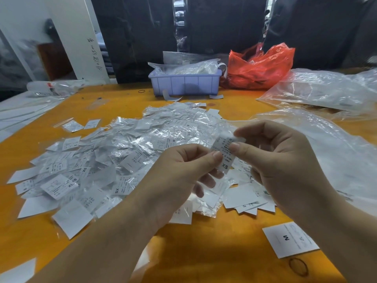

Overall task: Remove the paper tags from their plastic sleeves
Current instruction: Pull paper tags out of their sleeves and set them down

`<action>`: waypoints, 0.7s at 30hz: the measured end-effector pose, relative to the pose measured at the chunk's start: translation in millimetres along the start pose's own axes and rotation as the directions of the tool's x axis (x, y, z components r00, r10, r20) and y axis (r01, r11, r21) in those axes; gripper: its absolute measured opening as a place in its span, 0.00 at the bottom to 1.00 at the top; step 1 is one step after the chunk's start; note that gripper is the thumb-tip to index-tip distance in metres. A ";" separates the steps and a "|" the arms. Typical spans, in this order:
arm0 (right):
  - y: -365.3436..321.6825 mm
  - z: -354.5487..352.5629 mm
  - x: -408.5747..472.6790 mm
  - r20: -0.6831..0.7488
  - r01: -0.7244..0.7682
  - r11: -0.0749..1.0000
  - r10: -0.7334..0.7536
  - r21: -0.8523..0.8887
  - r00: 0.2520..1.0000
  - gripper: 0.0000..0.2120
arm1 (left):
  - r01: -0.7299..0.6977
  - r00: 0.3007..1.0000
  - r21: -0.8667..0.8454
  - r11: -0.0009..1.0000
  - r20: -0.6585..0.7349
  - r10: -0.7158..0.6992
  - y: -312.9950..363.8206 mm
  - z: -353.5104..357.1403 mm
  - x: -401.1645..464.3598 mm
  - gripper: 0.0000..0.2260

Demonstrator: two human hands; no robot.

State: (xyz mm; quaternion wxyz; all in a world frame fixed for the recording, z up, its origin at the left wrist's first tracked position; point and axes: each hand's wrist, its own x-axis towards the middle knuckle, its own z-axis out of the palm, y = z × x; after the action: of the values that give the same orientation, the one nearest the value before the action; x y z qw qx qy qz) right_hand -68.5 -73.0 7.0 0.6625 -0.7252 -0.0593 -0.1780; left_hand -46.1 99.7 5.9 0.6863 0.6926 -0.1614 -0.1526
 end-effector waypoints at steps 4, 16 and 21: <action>2.3 3.0 -2.8 -0.059 0.044 0.999 -0.043 0.019 0.997 0.07 | 0.011 1.000 -0.039 0.999 0.022 -0.010 -0.5 -0.2 0.5 0.11; 3.8 4.9 -5.4 -0.033 0.019 0.997 -0.021 -0.071 0.999 0.07 | -0.025 0.999 0.058 0.998 -0.026 0.027 -3.7 1.1 0.5 0.12; 1.4 2.1 -4.0 0.077 0.040 0.991 -0.030 -0.126 0.997 0.04 | -0.015 0.999 0.077 0.997 -0.039 0.018 -1.7 -0.4 0.0 0.11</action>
State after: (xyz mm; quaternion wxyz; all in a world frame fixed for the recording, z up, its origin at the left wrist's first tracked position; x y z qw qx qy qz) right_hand -71.4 -70.5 4.2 0.6089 -0.7710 -0.0855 -0.1657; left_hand -45.9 100.0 4.2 0.6636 0.7199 -0.1592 -0.1269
